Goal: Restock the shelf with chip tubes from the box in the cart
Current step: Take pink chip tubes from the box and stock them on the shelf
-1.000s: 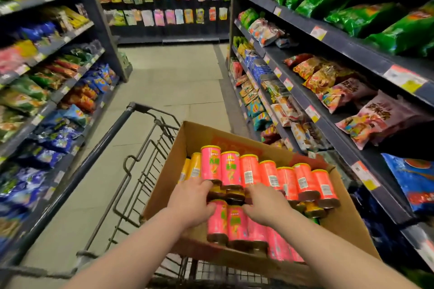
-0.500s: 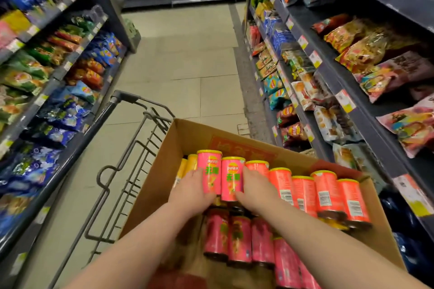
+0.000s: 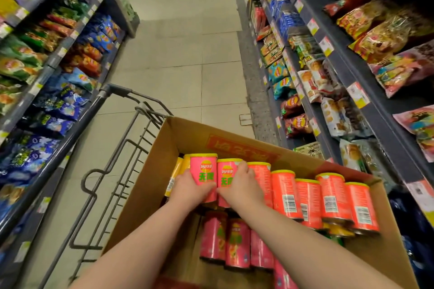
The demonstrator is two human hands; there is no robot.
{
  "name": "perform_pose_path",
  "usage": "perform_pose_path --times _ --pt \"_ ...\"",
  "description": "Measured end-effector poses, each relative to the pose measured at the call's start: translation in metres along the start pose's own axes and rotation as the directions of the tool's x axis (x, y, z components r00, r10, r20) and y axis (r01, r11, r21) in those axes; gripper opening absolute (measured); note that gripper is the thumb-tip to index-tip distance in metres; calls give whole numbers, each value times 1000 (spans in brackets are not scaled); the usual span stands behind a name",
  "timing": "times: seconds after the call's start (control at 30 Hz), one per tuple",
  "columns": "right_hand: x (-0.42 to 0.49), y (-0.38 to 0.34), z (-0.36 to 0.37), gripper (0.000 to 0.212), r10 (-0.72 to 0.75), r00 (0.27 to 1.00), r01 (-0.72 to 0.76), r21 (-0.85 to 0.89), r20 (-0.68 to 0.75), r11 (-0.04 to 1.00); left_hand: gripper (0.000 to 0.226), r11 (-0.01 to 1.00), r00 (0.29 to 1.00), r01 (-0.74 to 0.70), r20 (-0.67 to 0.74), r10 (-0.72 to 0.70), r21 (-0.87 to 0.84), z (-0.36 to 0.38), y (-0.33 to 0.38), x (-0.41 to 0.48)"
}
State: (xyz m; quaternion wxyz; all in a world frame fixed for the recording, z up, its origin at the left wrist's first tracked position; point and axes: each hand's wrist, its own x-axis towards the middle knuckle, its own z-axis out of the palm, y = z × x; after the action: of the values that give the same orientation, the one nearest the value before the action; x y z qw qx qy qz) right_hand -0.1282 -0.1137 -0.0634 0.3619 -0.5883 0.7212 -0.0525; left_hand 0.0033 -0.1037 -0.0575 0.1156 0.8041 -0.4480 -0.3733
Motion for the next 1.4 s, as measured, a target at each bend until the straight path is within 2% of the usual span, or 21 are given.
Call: perform_pose_path --times 0.07,0.13,0.2,0.4,0.5,0.57,0.67,0.73,0.87,0.97,1.03,1.13,1.23,1.33,1.4 --pt "0 0 1 83 -17 1000 17 -13 -6 1000 40 1000 1000 10 -15 -10 -19 -1 -1 0" --pt "0 2 2 84 -42 999 42 -32 -13 999 60 997 999 39 -13 -40 -66 -2 -4 -1" --pt "0 2 3 86 -60 998 59 -47 -29 997 70 992 999 38 -7 -39 -120 -2 -6 -5" --pt "1 1 1 85 -89 996 86 -92 -24 992 69 970 999 41 -13 -45 -240 -2 -12 -17" --pt "-1 2 -2 89 -58 998 57 -8 -30 998 61 958 998 53 -10 -58 -280 -6 -13 -26" --pt "-5 2 -5 96 -56 997 58 40 -53 998 65 958 998 54 -14 -60 -282 -10 -13 -33" --pt "-16 5 -10 88 -78 990 84 46 -121 995 76 948 997 63 -22 -73 -311 -15 -15 -45" --pt "-25 9 -13 83 -78 989 95 137 -129 986 71 931 998 49 -11 -57 -361 -17 -16 -55" --pt "-55 22 -18 85 13 996 21 366 -90 930 59 909 999 -10 23 22 -417 -18 -20 -80" --pt "-86 29 -16 98 61 993 -8 451 -102 892 64 914 995 -84 19 100 -398 -20 -26 -99" --pt "-109 32 -14 86 81 987 -2 497 -139 868 65 907 989 -126 26 149 -402 -23 -33 -114" --pt "-148 36 -13 65 100 969 28 502 -226 864 60 888 974 -187 37 222 -420 -29 -43 -143" --pt "-190 40 -8 70 119 953 45 518 -280 854 67 865 955 -242 51 293 -439 -34 -56 -176" --pt "-235 46 -4 81 154 931 41 513 -332 857 55 839 930 -285 80 360 -464 -31 -68 -205" --pt "-264 54 -3 79 180 916 36 521 -358 853 45 820 906 -327 91 414 -470 -26 -74 -224"
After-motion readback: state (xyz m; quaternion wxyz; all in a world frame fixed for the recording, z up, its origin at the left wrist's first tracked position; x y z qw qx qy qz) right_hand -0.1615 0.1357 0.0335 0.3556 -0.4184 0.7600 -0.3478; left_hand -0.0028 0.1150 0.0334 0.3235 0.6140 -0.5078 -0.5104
